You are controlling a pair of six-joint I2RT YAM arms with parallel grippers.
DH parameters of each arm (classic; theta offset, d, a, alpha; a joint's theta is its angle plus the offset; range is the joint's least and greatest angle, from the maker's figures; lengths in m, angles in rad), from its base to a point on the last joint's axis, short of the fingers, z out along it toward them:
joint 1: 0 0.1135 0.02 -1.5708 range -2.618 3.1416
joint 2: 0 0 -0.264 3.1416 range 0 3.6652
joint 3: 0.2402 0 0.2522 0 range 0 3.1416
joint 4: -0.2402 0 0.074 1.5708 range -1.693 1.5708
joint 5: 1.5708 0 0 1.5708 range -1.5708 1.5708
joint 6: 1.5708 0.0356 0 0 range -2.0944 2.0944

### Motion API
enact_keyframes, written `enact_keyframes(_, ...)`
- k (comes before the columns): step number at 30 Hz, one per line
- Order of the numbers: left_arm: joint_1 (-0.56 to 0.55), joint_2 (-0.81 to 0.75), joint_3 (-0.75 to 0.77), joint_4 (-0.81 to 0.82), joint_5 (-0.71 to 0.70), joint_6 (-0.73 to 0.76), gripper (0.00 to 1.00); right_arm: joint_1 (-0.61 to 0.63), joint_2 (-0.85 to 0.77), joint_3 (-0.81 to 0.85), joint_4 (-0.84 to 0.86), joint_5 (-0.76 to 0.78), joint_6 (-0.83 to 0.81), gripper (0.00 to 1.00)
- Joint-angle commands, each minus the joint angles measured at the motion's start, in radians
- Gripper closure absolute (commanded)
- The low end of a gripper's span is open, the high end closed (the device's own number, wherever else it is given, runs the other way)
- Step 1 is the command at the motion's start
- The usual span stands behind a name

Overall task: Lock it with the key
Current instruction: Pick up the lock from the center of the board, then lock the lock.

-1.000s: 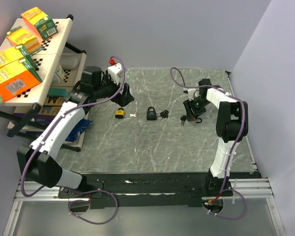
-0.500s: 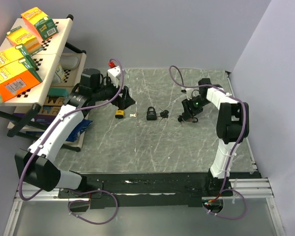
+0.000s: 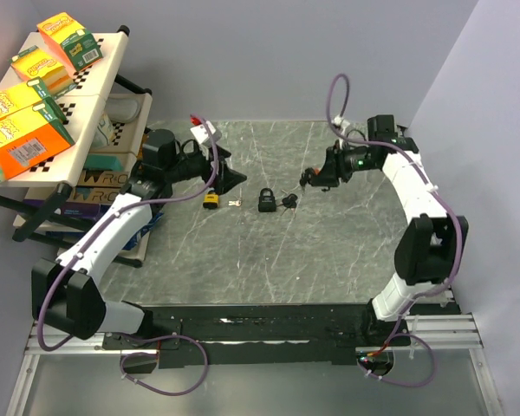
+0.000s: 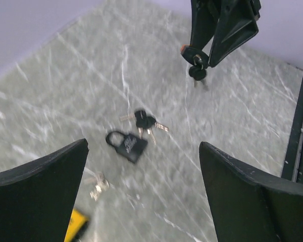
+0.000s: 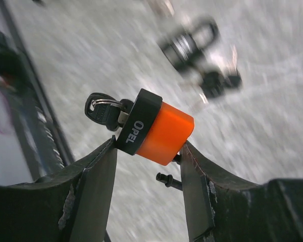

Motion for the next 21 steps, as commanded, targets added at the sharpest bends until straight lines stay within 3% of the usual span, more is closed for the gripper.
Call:
enact_keyframes(1, -0.005, -0.050, -0.066, 0.293, 0.113, 0.000, 0.03, 0.004, -0.167, -0.026, 0.249, -0.254, 0.277, 1.00)
enact_keyframes(5, -0.038, -0.038, -0.093, 0.367, 0.124, -0.023, 0.02, 0.004, -0.229, -0.101, 0.548, -0.305, 0.599, 1.00)
enact_keyframes(6, -0.049, -0.028, -0.093, 0.391, 0.116, -0.059, 0.01, 0.003, -0.247, -0.145, 0.704, -0.291, 0.754, 1.00)
enact_keyframes(9, -0.106, -0.016, -0.103, 0.424, 0.020, -0.133, 0.02, 0.003, -0.272, -0.216, 0.918, -0.201, 1.038, 1.00)
enact_keyframes(13, -0.187, 0.008, -0.121, 0.482, -0.220, -0.273, 0.04, 0.003, -0.295, -0.288, 1.020, 0.029, 1.274, 1.00)
enact_keyframes(17, -0.264, 0.076, -0.097, 0.484, -0.357, -0.345, 0.07, 0.006, -0.315, -0.380, 1.110, 0.140, 1.467, 1.00)
enact_keyframes(21, -0.319, 0.146, -0.050, 0.485, -0.471, -0.357, 0.12, 0.021, -0.327, -0.388, 1.070, 0.191, 1.580, 1.00)
